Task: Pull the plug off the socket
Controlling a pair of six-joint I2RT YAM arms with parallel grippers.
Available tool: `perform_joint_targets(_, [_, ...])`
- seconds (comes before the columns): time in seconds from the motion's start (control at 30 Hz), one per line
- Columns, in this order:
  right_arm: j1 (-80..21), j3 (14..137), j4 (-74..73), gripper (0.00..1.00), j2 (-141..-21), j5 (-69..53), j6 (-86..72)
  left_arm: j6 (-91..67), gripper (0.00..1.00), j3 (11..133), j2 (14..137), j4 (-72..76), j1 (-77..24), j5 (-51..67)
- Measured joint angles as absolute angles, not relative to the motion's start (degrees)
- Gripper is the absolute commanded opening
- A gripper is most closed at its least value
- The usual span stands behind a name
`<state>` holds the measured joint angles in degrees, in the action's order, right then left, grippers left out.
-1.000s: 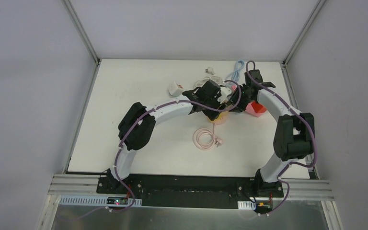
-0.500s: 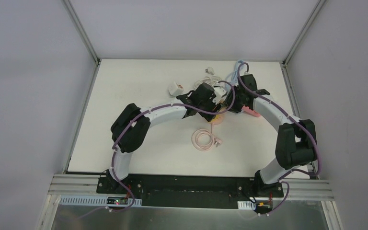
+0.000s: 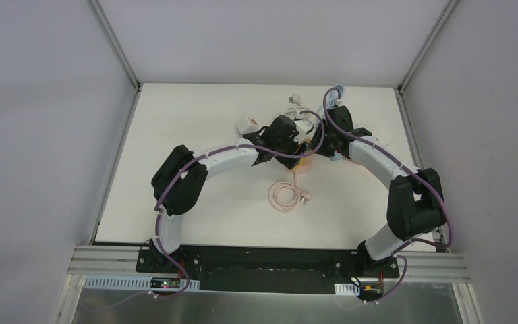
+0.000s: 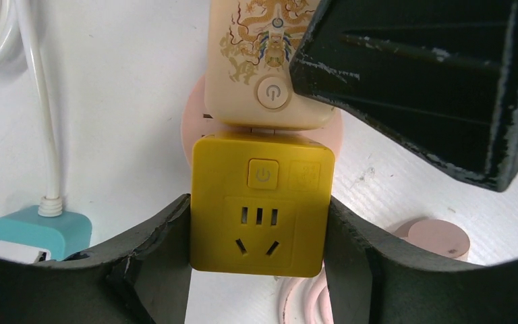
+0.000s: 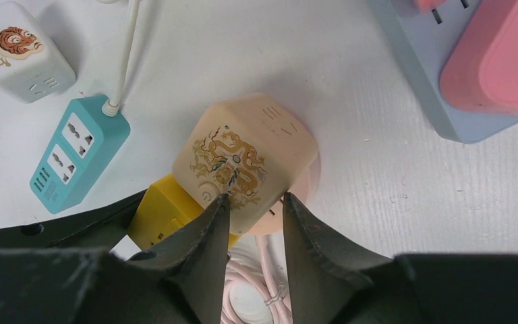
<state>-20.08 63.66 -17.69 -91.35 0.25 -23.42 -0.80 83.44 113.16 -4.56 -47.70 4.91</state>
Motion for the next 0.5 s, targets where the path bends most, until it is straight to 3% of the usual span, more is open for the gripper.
perform_joint_targets(0.5, [-18.11, 62.22, -14.81, 0.35, -91.11, -2.98, -22.81, -1.32, 0.00, 82.21, 112.46, -2.59, -46.13, 8.60])
